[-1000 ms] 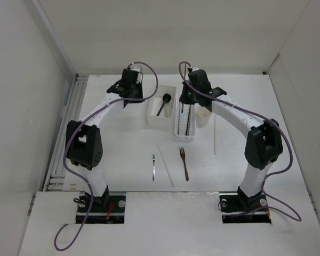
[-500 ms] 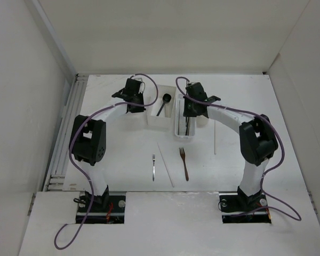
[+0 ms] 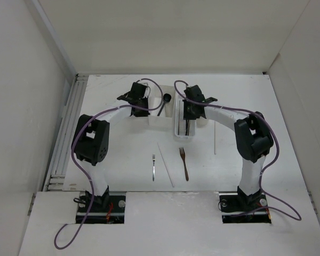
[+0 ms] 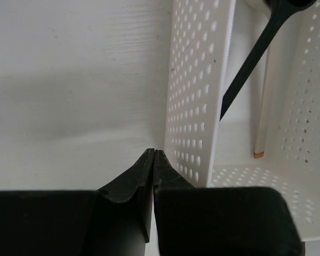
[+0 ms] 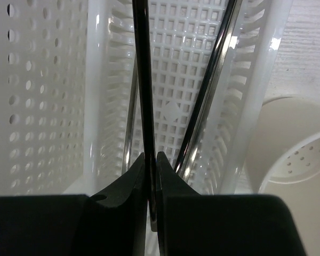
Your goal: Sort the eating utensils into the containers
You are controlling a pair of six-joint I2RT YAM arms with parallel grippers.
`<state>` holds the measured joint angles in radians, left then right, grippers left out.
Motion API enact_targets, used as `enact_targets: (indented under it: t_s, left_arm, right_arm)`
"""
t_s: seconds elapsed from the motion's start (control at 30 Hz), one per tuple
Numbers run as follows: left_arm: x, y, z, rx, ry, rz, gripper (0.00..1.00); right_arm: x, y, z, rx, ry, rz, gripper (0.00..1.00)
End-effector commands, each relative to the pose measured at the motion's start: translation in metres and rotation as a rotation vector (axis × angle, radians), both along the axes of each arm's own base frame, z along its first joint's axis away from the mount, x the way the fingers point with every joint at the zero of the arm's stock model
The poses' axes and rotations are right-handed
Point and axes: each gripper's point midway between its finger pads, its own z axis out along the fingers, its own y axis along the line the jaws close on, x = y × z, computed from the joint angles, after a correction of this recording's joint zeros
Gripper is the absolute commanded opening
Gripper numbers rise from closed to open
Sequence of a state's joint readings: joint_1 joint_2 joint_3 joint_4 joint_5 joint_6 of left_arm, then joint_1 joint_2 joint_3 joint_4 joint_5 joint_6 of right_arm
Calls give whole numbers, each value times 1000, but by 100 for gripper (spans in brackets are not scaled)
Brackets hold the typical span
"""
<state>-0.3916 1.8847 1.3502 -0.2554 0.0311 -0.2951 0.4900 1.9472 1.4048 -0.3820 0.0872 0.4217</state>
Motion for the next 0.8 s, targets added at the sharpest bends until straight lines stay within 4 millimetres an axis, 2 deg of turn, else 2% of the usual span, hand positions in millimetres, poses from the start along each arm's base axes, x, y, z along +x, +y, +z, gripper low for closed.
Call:
enact_targets:
  t_s: [0.0, 0.1, 0.33, 0.47, 0.53, 0.57, 0.7, 0.77]
  left_arm:
    - [-5, -10, 4, -10, -12, -31, 0]
    - [-8, -12, 9, -8, -23, -47, 0]
    - [-17, -7, 3, 26, -4, -38, 0]
    - [-14, -4, 10, 34, -27, -26, 0]
    - [-16, -3, 9, 37, -19, -26, 0]
    - [-16, -3, 9, 37, -19, -26, 0]
    - [-15, -4, 16, 34, -27, -26, 0]
    - [-15, -4, 16, 34, -27, -26, 0]
  right_arm:
    - [12, -1, 1, -8, -19, -12, 0]
    - [7, -3, -6, -17, 9, -19, 0]
    - [3, -7, -8, -30, 27, -32, 0]
    - [-2, -6, -6, -39, 36, -38, 1]
    - [-5, -9, -8, -44, 52, -58, 14]
    - [-5, -9, -8, -44, 52, -58, 28]
    - [-2, -11, -1, -47, 36, -78, 44]
    - [0, -14, 11, -52, 16, -89, 44]
